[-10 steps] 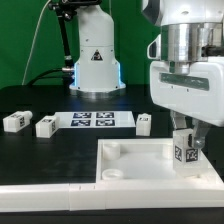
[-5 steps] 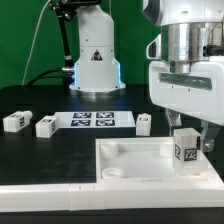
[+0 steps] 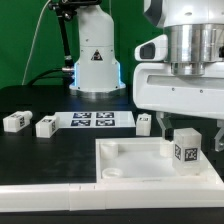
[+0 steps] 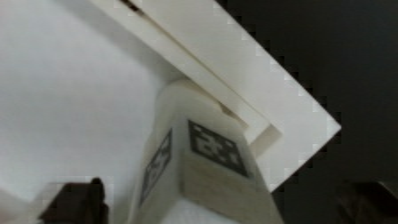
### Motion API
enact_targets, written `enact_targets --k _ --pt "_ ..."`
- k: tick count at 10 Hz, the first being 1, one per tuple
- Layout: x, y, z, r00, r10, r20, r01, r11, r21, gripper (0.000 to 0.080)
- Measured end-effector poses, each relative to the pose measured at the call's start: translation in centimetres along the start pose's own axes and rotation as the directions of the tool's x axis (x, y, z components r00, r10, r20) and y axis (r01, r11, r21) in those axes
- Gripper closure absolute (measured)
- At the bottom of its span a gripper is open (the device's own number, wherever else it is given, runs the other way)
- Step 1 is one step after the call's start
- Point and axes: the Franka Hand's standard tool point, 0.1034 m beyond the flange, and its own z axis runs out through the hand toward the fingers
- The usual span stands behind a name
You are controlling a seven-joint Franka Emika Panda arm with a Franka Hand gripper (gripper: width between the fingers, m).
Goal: Assemble one leg
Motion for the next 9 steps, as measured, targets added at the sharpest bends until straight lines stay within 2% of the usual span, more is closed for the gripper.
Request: enact_targets --k 3,6,8,9 --pt "0.24 0.16 -0.02 0.969 -0.245 -0.001 0.245 0.969 0.000 0.0150" --pt "0.48 0.39 -0.02 0.859 -0.513 -0.003 0.513 0.859 -0.011 0.0150" --pt "0.61 0.50 -0.01 0.772 -0.636 -0.002 0.635 0.772 -0.025 0.0150" --pt "0.69 0.57 -0.01 0.755 -0.656 -0.001 0.656 0.755 -0.027 0.0150"
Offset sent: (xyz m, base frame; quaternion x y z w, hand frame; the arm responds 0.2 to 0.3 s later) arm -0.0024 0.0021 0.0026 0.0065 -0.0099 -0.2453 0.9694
